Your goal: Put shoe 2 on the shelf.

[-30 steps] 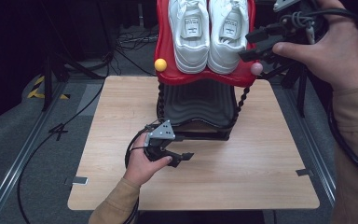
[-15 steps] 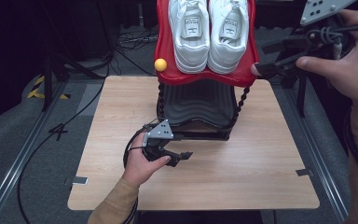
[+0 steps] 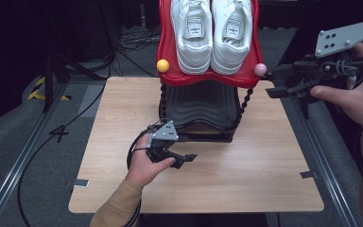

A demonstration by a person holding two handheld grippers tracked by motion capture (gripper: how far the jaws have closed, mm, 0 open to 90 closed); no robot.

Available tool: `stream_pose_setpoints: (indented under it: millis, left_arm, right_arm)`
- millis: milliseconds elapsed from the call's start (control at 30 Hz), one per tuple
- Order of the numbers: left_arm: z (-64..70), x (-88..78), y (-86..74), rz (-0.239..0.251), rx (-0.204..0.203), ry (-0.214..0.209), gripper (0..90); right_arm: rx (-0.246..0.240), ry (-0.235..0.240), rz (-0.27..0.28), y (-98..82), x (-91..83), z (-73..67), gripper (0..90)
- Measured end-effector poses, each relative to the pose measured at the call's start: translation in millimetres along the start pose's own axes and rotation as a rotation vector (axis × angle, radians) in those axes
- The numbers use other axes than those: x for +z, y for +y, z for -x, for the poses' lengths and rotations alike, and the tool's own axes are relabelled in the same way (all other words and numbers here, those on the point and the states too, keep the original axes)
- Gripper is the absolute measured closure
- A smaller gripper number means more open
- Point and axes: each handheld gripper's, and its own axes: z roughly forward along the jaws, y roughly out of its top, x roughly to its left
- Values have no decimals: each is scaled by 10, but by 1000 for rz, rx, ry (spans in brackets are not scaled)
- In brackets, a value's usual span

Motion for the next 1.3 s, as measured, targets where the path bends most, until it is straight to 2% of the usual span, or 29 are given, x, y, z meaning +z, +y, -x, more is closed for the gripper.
stream_pose_setpoints:
  millis: [267,633,733,933,1300]
  left_arm:
    - [-2,-5,1,5,-1,0,311]
    - [-2,-11,4,3,4,-5,316]
    - [0,-16,5,4,3,-5,314]
    - [14,-23,-3,2,-1,-3,314]
    - [52,-44,-35,-1,-4,2,315]
  right_arm:
    - [9,46,1,-270,139,-77,405]
    - [55,101,-11,-622,403,-115,386]
    - [71,119,-10,-752,504,-137,387]
    - [73,162,-19,-1007,710,-183,387]
    - [75,210,-34,-1324,1070,-316,378]
